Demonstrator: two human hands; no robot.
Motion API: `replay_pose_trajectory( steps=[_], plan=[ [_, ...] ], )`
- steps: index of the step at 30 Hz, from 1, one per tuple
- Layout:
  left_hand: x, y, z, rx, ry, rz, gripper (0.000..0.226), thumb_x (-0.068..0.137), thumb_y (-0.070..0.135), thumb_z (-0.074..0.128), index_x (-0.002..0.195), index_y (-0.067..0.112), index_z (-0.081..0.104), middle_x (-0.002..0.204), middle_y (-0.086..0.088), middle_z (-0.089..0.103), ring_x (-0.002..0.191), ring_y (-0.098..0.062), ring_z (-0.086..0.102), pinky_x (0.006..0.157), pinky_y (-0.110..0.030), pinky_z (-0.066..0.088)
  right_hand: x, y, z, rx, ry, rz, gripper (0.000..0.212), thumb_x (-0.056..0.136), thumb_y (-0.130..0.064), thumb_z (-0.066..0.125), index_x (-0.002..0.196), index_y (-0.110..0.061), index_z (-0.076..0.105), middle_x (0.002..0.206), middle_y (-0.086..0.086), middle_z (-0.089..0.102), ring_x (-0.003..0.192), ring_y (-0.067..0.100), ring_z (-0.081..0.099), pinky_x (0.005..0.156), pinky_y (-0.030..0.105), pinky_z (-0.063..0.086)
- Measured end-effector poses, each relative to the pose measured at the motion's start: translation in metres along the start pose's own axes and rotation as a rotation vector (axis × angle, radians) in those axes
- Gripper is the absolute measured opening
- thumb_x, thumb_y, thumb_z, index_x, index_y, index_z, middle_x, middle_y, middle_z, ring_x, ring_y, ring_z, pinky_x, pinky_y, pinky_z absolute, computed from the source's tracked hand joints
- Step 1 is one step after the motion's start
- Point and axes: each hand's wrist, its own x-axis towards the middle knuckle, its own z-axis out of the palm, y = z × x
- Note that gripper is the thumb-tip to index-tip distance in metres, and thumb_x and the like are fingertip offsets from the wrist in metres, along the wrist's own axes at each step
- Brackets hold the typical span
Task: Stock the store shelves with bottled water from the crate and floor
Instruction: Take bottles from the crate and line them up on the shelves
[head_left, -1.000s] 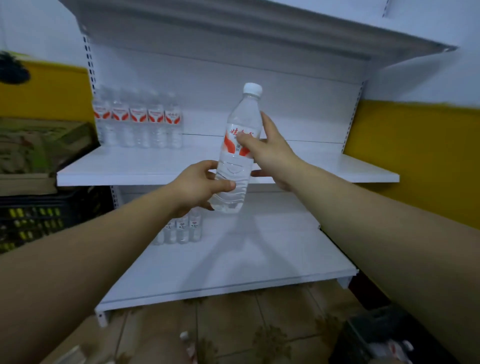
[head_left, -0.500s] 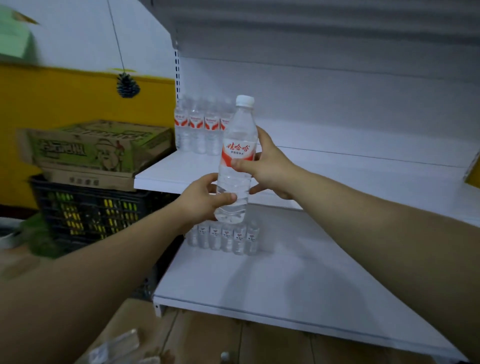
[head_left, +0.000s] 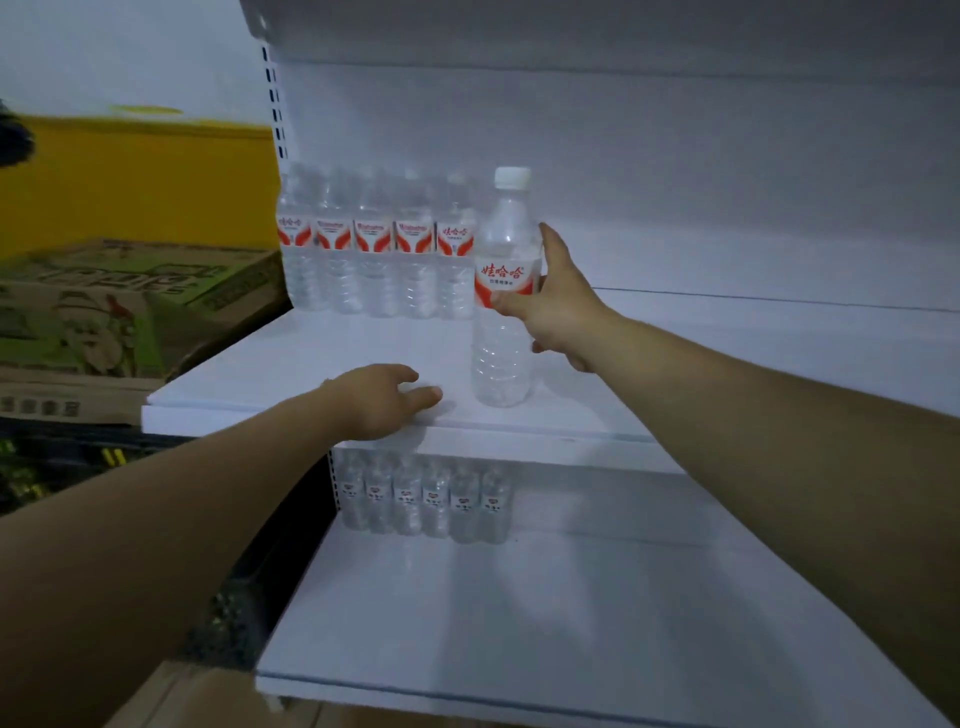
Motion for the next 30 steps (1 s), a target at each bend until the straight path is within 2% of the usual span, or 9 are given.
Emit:
replay_pose_trajectory(
  steps=[2, 6, 9, 11, 13, 15, 20, 25, 30],
  plan=[
    [0.025, -0.004, 0.008, 0.078, -0.035, -0.025, 0.087, 0.079, 0.079, 0.037, 0.146, 0.024, 0.038, 0.155, 0.0, 0.031, 0.141, -0.026, 0.03, 0.116, -0.05, 0.019, 0.02, 0.013, -0.001, 0.015, 0.023, 0.0, 0.083, 0.089, -0.018, 0.07, 0.149, -0.035, 0.015, 0.124, -0.005, 0.052, 0.114, 0.02, 0.052, 0.061, 0.031, 0.047],
    [0.057, -0.005, 0.011, 0.175, -0.046, -0.017, 0.114, 0.051, 0.096, 0.021, 0.148, 0.035, 0.029, 0.159, 0.004, 0.021, 0.145, -0.026, 0.022, 0.115, -0.057, 0.013, 0.051, 0.03, -0.001, -0.027, 0.046, -0.065, 0.08, 0.09, -0.015, 0.068, 0.15, -0.031, 0.016, 0.129, -0.004, 0.053, 0.111, 0.013, 0.051, 0.084, 0.036, 0.05],
    [0.066, -0.004, 0.015, 0.228, -0.062, -0.011, 0.097, 0.069, 0.093, 0.021, 0.15, 0.041, 0.018, 0.161, 0.008, 0.009, 0.148, -0.025, 0.008, 0.114, -0.063, 0.004, 0.063, 0.041, 0.0, -0.023, 0.065, -0.071, 0.086, 0.093, -0.016, 0.064, 0.154, -0.031, 0.005, 0.138, -0.003, 0.049, 0.11, 0.009, 0.047, 0.09, 0.036, 0.047],
    [0.067, -0.004, 0.018, 0.27, -0.059, -0.002, 0.086, 0.077, 0.085, 0.02, 0.151, 0.042, 0.013, 0.161, 0.01, 0.005, 0.149, -0.024, 0.004, 0.112, -0.065, 0.001, 0.066, 0.05, 0.004, -0.053, 0.043, -0.051, 0.092, 0.092, -0.017, 0.066, 0.153, -0.034, -0.001, 0.14, -0.006, 0.046, 0.109, 0.009, 0.046, 0.083, 0.032, 0.049],
    [0.065, -0.005, 0.019, 0.287, -0.06, 0.006, 0.084, 0.078, 0.084, 0.019, 0.151, 0.042, 0.011, 0.161, 0.01, 0.004, 0.149, -0.024, 0.003, 0.112, -0.065, 0.001, 0.066, 0.062, 0.011, -0.103, 0.027, -0.027, 0.096, 0.087, -0.015, 0.07, 0.152, -0.037, 0.002, 0.133, -0.009, 0.047, 0.108, 0.014, 0.048, 0.076, 0.036, 0.053],
    [0.066, -0.005, 0.019, 0.29, -0.054, 0.006, 0.084, 0.079, 0.084, 0.018, 0.151, 0.042, 0.011, 0.161, 0.01, 0.003, 0.149, -0.023, 0.002, 0.113, -0.064, 0.001, 0.07, 0.072, 0.017, -0.121, 0.072, -0.042, 0.093, 0.086, -0.012, 0.071, 0.151, -0.034, 0.009, 0.13, -0.011, 0.047, 0.108, 0.015, 0.048, 0.088, 0.043, 0.052],
    [0.066, -0.007, 0.02, 0.276, -0.051, 0.02, 0.084, 0.078, 0.084, 0.018, 0.151, 0.041, 0.011, 0.161, 0.01, 0.004, 0.149, -0.023, 0.002, 0.114, -0.063, 0.001, 0.11, 0.088, 0.031, -0.16, 0.147, -0.065, 0.09, 0.089, -0.011, 0.068, 0.154, -0.026, 0.007, 0.147, -0.002, 0.042, 0.127, 0.021, 0.047, 0.108, 0.041, 0.039],
    [0.065, -0.007, 0.019, 0.257, -0.053, 0.019, 0.084, 0.077, 0.084, 0.019, 0.15, 0.043, 0.012, 0.161, 0.012, 0.004, 0.149, -0.021, 0.002, 0.114, -0.062, 0.001, 0.157, 0.102, 0.042, -0.166, 0.161, -0.037, 0.091, 0.089, -0.014, 0.067, 0.154, -0.029, 0.004, 0.148, -0.002, 0.041, 0.131, 0.024, 0.044, 0.109, 0.052, 0.039],
    [0.064, -0.007, 0.019, 0.247, -0.063, 0.018, 0.084, 0.076, 0.084, 0.018, 0.15, 0.044, 0.01, 0.161, 0.013, 0.003, 0.149, -0.02, 0.001, 0.114, -0.062, 0.001, 0.187, 0.113, 0.045, -0.167, 0.191, -0.035, 0.091, 0.091, -0.014, 0.066, 0.154, -0.027, 0.001, 0.148, 0.0, 0.041, 0.133, 0.023, 0.042, 0.111, 0.05, 0.036]
  ],
)
